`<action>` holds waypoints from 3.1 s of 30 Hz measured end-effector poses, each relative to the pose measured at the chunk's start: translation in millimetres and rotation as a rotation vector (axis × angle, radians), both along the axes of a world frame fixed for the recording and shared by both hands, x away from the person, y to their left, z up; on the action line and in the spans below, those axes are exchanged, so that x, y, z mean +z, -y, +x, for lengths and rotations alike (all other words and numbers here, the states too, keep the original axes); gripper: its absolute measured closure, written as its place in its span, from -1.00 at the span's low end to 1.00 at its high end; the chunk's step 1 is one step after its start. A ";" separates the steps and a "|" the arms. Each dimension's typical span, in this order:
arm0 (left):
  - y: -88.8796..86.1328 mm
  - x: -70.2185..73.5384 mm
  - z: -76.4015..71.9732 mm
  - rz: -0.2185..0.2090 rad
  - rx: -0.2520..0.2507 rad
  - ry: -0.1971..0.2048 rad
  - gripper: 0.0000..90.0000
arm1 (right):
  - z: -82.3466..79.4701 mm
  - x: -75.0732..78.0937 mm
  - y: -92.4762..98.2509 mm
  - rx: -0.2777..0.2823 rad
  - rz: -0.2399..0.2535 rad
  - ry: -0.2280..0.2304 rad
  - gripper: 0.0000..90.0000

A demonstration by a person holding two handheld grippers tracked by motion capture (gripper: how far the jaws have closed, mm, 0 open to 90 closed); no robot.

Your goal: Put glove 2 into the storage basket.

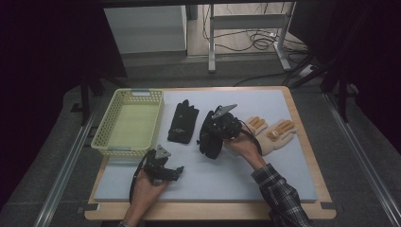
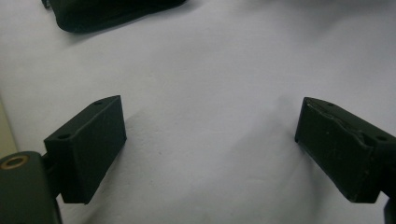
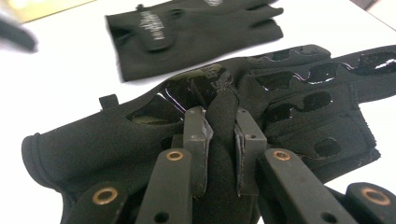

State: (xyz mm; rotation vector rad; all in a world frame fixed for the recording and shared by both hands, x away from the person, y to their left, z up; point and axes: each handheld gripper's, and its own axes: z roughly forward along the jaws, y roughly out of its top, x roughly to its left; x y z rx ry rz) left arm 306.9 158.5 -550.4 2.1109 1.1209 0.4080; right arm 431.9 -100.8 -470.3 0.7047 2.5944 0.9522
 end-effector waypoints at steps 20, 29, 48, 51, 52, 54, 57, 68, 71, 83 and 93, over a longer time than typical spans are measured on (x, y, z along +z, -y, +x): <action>0.3 -0.2 -0.1 -0.004 0.004 0.002 -0.80 | -79.2 -29.2 5.0 0.167 0.028 -0.091 0.63; 0.1 -0.1 0.1 -0.002 0.002 0.003 -0.80 | -75.1 -26.0 10.5 0.120 0.081 -0.062 0.14; -0.2 0.1 0.1 0.003 -0.001 0.002 -0.80 | -41.0 -12.6 3.3 0.055 0.145 -0.045 0.22; -0.2 0.1 0.2 0.002 -0.001 0.001 -0.80 | -34.9 -10.8 -0.8 0.044 0.149 -0.042 0.21; -0.2 0.1 0.2 0.002 -0.001 0.001 -0.80 | -32.9 -10.4 -2.5 0.041 0.148 -0.040 0.20; -0.2 0.1 0.2 0.002 -0.001 0.001 -0.80 | -28.8 -10.0 -6.7 0.037 0.148 -0.036 0.20; -0.2 0.1 0.2 0.002 -0.001 0.001 -0.80 | -23.1 -9.9 -13.5 0.032 0.140 -0.033 0.20; -0.2 0.0 0.2 0.002 -0.001 -0.001 -0.80 | 3.6 -11.8 -40.3 0.027 0.115 -0.034 0.18; -0.2 0.0 0.2 0.001 -0.001 0.000 -0.80 | 11.7 -12.5 -47.8 0.027 0.098 -0.032 0.19; -0.2 0.0 0.2 0.001 -0.002 -0.001 -0.81 | 49.9 -22.1 -73.0 -0.002 0.079 -0.023 0.04; -0.1 -0.1 0.1 -0.001 -0.002 -0.002 -0.81 | 71.6 -37.1 -94.1 -0.021 0.069 -0.042 -0.19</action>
